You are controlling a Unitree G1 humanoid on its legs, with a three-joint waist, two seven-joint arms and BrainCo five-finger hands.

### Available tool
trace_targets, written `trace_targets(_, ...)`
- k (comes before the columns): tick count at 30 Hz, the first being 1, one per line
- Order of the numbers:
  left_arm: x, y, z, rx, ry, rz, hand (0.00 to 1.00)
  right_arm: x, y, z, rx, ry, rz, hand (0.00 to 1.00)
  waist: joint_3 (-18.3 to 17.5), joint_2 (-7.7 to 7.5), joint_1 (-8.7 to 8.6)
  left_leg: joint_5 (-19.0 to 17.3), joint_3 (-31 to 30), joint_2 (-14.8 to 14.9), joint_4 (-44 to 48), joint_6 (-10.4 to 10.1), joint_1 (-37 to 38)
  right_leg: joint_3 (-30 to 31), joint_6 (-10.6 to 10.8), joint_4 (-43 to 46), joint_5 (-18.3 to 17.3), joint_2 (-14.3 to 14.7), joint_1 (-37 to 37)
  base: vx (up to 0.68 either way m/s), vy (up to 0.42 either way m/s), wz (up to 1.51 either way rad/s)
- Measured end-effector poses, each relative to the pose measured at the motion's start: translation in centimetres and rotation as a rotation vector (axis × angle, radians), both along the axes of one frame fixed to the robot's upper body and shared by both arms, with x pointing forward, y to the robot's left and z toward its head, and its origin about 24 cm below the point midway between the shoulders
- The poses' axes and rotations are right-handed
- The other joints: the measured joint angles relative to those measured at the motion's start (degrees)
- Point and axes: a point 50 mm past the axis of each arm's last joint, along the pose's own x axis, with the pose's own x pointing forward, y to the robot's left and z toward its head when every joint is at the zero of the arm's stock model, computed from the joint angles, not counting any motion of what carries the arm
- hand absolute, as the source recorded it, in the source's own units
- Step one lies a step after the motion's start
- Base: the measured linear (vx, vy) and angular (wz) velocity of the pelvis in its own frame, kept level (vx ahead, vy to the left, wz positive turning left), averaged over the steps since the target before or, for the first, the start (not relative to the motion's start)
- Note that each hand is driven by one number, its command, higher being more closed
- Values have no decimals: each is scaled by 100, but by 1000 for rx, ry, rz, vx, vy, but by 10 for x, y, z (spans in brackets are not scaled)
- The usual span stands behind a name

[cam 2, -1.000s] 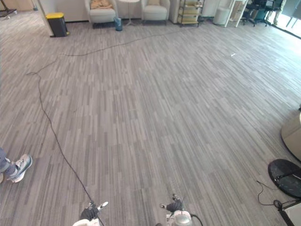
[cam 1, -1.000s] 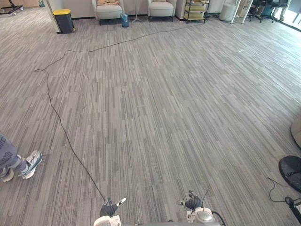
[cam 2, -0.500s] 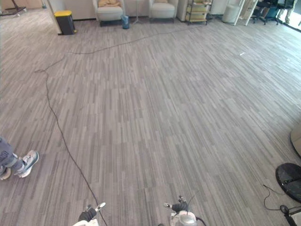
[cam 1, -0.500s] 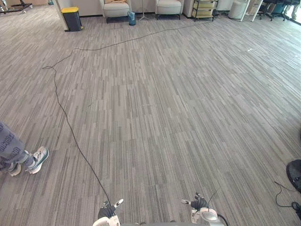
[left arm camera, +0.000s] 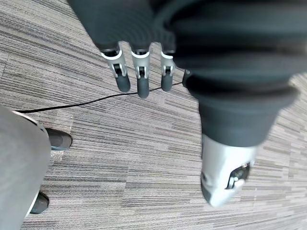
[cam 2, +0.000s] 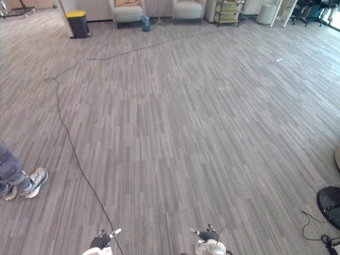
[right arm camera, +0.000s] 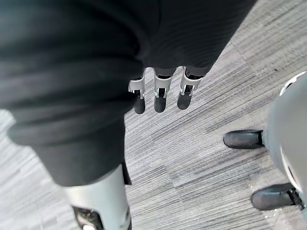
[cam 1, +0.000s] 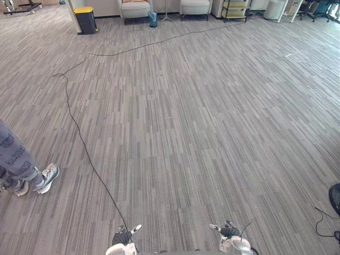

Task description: Pick up cushions and gather them together orderly.

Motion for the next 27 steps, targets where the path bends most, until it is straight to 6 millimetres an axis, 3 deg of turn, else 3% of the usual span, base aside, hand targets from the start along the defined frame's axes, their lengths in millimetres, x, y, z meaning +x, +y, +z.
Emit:
trace_targets(5, 2, -1, 0, -4, -2, -1, 0, 0, -1, 0, 18, -11, -34, 0, 0, -24, 0, 0, -56, 26, 6, -1, -151, -58, -21, 377, -207, -28, -297, -36, -25, 5)
trace_targets(7, 7, 0, 1, -2, -12, -2, 0, 2, 1, 1, 26, -21, -45, 0, 60, -109, 0, -64, -105, 32, 191, -50, -339, -132, -43, 735, -412, -93, -532, 18, -31, 23)
trace_targets(9, 14, 6, 4, 9, -31, 17, 0, 6, 5, 3, 37, -47, -64, 0, 200, -218, 24, -603, -111, 111, 1213, -88, -866, -150, -96, 1238, -710, -167, -792, 40, -46, 12)
trace_targets(11, 16, 6, 5, -1, -46, 53, 0, 11, 1, 6, 28, -76, -85, 0, 288, -93, 34, -1417, -76, 440, 2720, -127, -1488, -164, -163, 1722, -1119, -55, -935, 64, -86, 1)
trace_targets(13, 19, 8, 7, -4, -56, 81, 0, 14, 1, 8, 24, -91, -87, 0, 356, -64, 21, -1574, 103, 729, 4063, -140, -1992, -185, -229, 1971, -1409, 4, -960, 121, -47, 11)
trace_targets(14, 25, 13, 11, 3, -89, 104, 0, 14, 0, 9, 16, -92, -89, 0, 453, -42, 52, -1581, 190, 1073, 5309, 23, -2596, -193, -312, 2016, -1530, 95, -832, 147, -21, 1)
trace_targets(15, 27, 15, 12, 6, -103, 110, 0, 14, -1, 9, 13, -89, -90, 0, 485, -47, 91, -1632, 208, 1263, 5643, -3, -2831, -190, -309, 2019, -1605, 118, -728, 202, -12, -2)
trace_targets(17, 31, 18, 15, 10, -126, 116, 0, 15, -1, 9, 15, -92, -98, 0, 523, -106, 122, -1707, 280, 1449, 5502, -178, -3219, -177, -217, 1970, -1778, 5, -481, 368, 101, -2)
trace_targets(19, 34, 19, 17, 13, -147, 111, 0, 13, -1, 8, 15, -82, -97, 0, 530, -146, 166, -1647, 452, 1435, 4899, -243, -3453, -142, -73, 1804, -1861, -189, -289, 410, 165, -8)
trace_targets(21, 38, 20, 20, 17, -170, 110, 0, 14, 2, 8, 14, -77, -86, 0, 528, -170, 260, -1097, 562, 1281, 3940, -279, -3853, -106, 95, 1479, -1909, -462, -36, 645, 321, -20)
trace_targets(22, 39, 22, 21, 25, -179, 113, 0, 11, 6, 6, 25, -63, -87, 0, 488, -266, 382, -409, 558, 1147, 3724, -224, -3954, -18, 263, 1313, -1897, -616, 116, 643, 319, -31)
trace_targets(23, 39, 24, 21, 30, -177, 116, 0, 7, 8, 4, 31, -47, -88, 0, 451, -323, 413, -410, 604, 1056, 3810, -61, -3908, 69, 267, 1232, -1891, -698, 173, 707, 321, -29)
trace_targets(24, 40, 31, 23, 51, -181, 113, 0, 10, 18, 3, 62, -48, -81, 0, 447, -498, 422, -727, 779, 1015, 4075, 89, -3926, 135, 376, 1198, -1673, -869, 221, 726, 336, -23)
trace_targets(26, 39, 37, 24, 68, -175, 135, 0, 9, 20, 3, 68, -43, -70, 0, 390, -659, 559, -1079, 872, 1010, 4511, 327, -3932, 271, 563, 1379, -1297, -1036, 229, 697, 339, -26)
trace_targets(27, 41, 39, 24, 81, -166, 121, 0, 9, 19, 3, 70, -47, -94, 0, 396, -757, 609, -1228, 933, 933, 4531, 438, -3645, 384, 668, 2063, -982, -1162, 78, 523, 246, -25)
